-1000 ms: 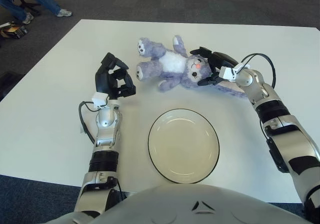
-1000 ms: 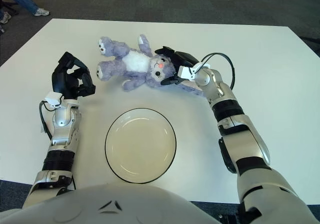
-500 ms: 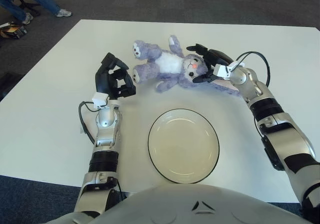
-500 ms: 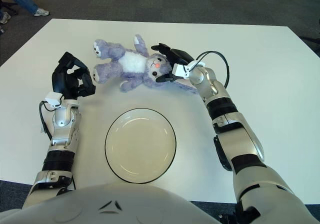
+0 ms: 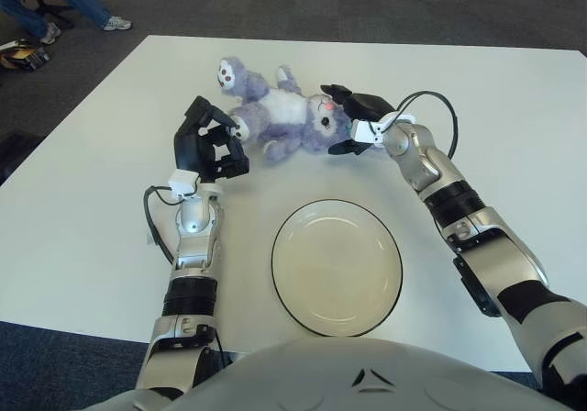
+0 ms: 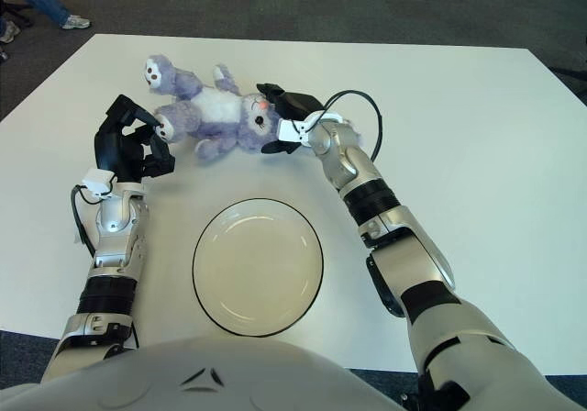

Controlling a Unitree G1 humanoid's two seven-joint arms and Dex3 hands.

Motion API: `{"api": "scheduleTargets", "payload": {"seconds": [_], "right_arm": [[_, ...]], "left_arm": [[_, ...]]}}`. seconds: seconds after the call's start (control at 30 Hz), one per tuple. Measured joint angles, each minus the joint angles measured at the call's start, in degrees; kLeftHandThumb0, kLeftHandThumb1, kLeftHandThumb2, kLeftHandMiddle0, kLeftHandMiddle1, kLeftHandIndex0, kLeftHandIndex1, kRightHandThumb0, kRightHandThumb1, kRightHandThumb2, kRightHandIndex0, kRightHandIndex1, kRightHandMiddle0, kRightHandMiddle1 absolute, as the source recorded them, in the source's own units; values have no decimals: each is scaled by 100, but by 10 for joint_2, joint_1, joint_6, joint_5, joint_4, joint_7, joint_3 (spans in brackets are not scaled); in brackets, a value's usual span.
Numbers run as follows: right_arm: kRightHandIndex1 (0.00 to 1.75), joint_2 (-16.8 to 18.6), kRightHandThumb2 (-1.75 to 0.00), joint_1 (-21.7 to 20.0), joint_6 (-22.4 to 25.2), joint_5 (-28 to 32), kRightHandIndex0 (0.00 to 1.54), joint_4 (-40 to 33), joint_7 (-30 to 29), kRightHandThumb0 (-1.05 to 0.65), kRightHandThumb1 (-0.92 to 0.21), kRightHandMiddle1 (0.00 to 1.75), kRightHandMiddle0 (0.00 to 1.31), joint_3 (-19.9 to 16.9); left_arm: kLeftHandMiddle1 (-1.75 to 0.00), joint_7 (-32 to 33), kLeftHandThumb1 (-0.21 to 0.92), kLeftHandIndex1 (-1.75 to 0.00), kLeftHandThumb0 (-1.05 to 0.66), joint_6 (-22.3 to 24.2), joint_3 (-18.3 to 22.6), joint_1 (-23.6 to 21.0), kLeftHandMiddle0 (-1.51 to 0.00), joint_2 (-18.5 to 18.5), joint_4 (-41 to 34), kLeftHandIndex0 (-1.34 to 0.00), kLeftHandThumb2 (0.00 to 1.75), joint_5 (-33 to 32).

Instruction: Put the doll into the plate.

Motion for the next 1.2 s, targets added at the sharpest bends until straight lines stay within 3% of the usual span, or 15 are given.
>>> {"api": "scheduleTargets", "payload": {"seconds": [0.43,0.77,0.9,1.03,1.07,1.13,1.2], "right_arm": [[29,8,-66,0,30,-10,0,11,-15,-79,-53,0,0,13],[28,2,-66,0,32,-8,7,12,-7,-75,-53,1,2,15],[46,0,-70,0,30,-7,10,12,-1,-72,-51,22,0,15],[114,-4,-71,0,30,-6,2,12,7,-70,-49,42,0,15],[120,-5,-71,0,30,-6,2,12,9,-70,-49,43,0,15],[148,-9,-74,0,30,-7,1,11,11,-68,-45,66,0,15],[161,-13,-77,0,29,-7,2,11,12,-65,-42,85,0,15]], "left_arm": [[-175,5,26,-175,-50,0,-6,2,-134,-7,-10,-67,139,6],[-175,6,26,-175,-50,0,-6,2,-134,-8,-10,-66,139,7],[-175,7,26,-175,-50,0,-6,2,-134,-8,-10,-66,138,7],[-175,9,26,-175,-50,0,-6,2,-134,-8,-10,-66,138,7],[-175,10,26,-175,-50,0,-6,2,-134,-9,-10,-66,138,7],[-175,11,26,-175,-50,0,-6,2,-134,-9,-10,-66,138,7],[-175,12,26,-175,-50,1,-6,2,-134,-9,-11,-66,138,7]]}}
